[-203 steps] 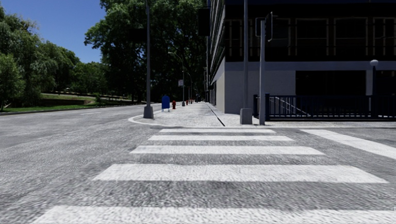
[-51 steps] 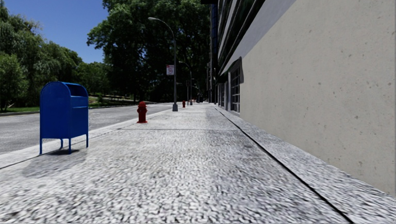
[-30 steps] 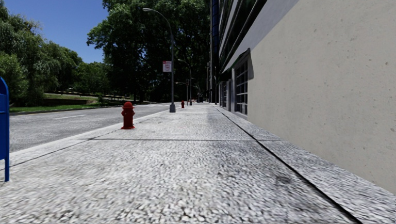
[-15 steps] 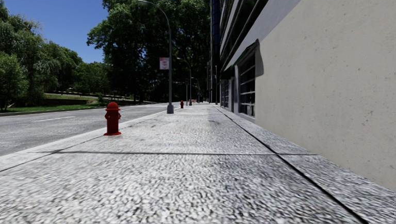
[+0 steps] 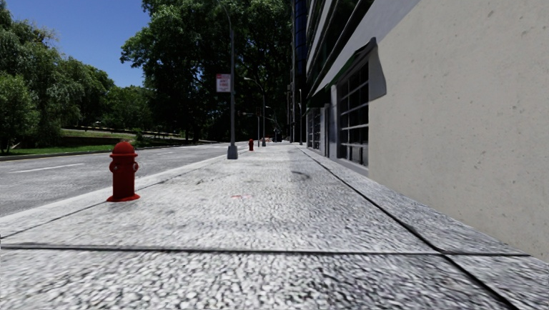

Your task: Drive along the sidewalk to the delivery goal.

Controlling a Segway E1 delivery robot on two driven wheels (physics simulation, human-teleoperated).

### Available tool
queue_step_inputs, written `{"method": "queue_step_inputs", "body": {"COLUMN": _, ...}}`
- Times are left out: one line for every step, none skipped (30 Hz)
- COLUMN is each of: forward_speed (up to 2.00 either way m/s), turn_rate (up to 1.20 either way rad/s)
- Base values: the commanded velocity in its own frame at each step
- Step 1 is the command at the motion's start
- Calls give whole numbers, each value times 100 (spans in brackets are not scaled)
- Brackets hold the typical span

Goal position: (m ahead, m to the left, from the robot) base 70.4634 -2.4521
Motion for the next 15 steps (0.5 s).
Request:
{"method": "queue_step_inputs", "body": {"forward_speed": 200, "turn_rate": 0}}
{"method": "queue_step_inputs", "body": {"forward_speed": 200, "turn_rate": 0}}
{"method": "queue_step_inputs", "body": {"forward_speed": 200, "turn_rate": 0}}
{"method": "queue_step_inputs", "body": {"forward_speed": 200, "turn_rate": 0}}
{"method": "queue_step_inputs", "body": {"forward_speed": 200, "turn_rate": 0}}
{"method": "queue_step_inputs", "body": {"forward_speed": 200, "turn_rate": 0}}
{"method": "queue_step_inputs", "body": {"forward_speed": 200, "turn_rate": 0}}
{"method": "queue_step_inputs", "body": {"forward_speed": 200, "turn_rate": 0}}
{"method": "queue_step_inputs", "body": {"forward_speed": 200, "turn_rate": 0}}
{"method": "queue_step_inputs", "body": {"forward_speed": 200, "turn_rate": 0}}
{"method": "queue_step_inputs", "body": {"forward_speed": 200, "turn_rate": 0}}
{"method": "queue_step_inputs", "body": {"forward_speed": 200, "turn_rate": 0}}
{"method": "queue_step_inputs", "body": {"forward_speed": 200, "turn_rate": 0}}
{"method": "queue_step_inputs", "body": {"forward_speed": 200, "turn_rate": 0}}
{"method": "queue_step_inputs", "body": {"forward_speed": 200, "turn_rate": 0}}
